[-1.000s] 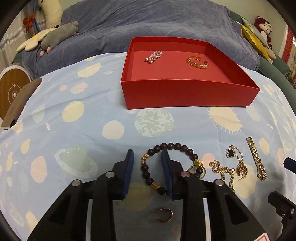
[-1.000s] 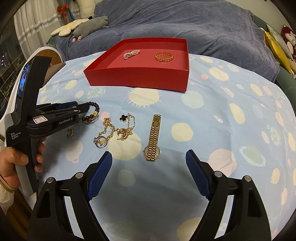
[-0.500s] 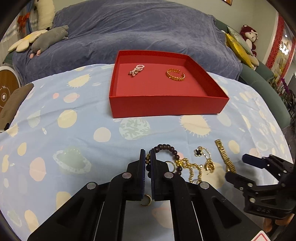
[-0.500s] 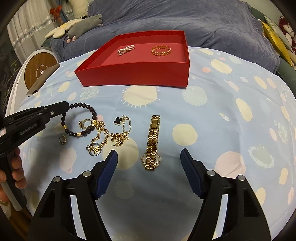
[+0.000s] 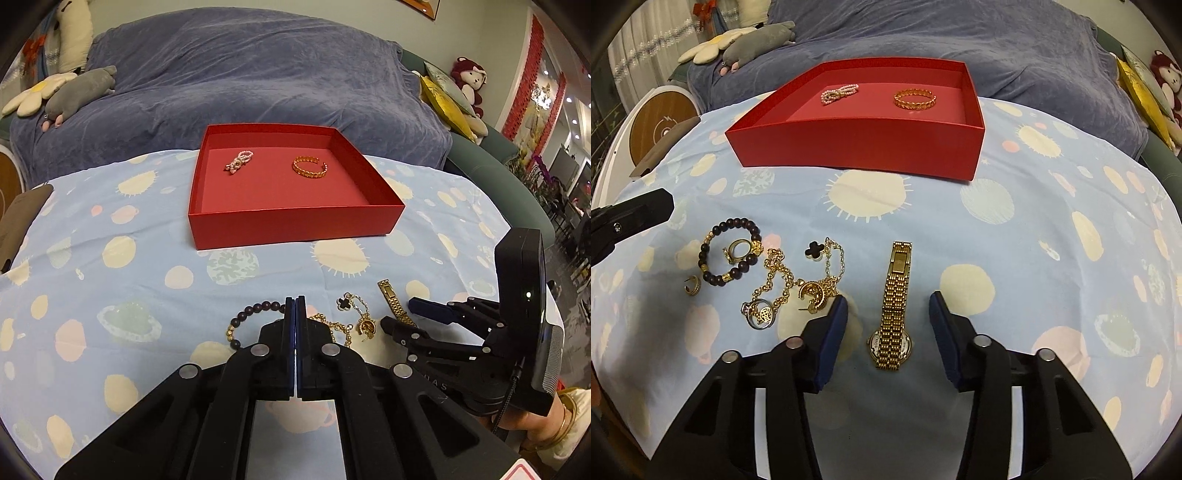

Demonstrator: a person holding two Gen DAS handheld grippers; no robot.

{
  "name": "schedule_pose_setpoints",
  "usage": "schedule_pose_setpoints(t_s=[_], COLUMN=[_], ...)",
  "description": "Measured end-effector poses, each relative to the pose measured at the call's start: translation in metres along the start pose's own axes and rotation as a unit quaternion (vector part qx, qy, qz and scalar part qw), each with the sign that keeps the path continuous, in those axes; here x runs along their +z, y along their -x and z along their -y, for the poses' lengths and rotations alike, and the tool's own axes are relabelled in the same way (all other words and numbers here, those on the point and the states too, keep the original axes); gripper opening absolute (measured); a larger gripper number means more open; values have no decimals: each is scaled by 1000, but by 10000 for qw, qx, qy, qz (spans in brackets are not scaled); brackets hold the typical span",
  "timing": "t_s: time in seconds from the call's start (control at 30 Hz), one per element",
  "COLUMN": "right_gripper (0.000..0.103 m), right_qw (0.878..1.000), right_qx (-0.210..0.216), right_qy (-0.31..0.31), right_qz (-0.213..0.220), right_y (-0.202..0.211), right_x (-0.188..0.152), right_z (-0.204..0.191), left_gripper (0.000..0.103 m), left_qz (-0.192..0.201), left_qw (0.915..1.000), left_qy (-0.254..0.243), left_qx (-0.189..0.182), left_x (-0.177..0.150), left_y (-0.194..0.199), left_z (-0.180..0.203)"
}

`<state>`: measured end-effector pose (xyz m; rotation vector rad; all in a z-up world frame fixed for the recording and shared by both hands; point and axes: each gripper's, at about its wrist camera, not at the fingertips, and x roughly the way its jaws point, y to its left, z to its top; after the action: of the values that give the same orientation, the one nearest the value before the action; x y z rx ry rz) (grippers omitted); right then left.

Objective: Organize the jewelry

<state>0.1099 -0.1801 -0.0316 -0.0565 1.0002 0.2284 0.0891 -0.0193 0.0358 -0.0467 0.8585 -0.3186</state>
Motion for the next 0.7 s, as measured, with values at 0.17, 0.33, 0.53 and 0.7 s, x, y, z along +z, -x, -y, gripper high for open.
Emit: schedule_pose_setpoints(t_s=[0.17, 0.33, 0.53, 0.7], right_gripper=[11, 11, 11, 11], right_qw=[10000, 9998, 9994, 9994], right_qx=[10, 54, 151, 184], right_qy=[-65, -61, -102, -117], right_qz=[27, 156, 296, 262], right_y=[1, 10, 23, 22], right_x=[1, 3, 7, 5], right_z=[3, 6, 8, 10], left_gripper=[0, 0, 0, 3], left_qz=[-20, -71, -163, -547], left_qw=[10000, 9999, 9995, 9971], left_qy=[27, 139, 259, 526], left_qx=[48, 74, 67, 66], left_x=[-1, -1, -5, -13], left_y=[-1, -3, -6, -27], left_z=[-2, -11, -21, -31])
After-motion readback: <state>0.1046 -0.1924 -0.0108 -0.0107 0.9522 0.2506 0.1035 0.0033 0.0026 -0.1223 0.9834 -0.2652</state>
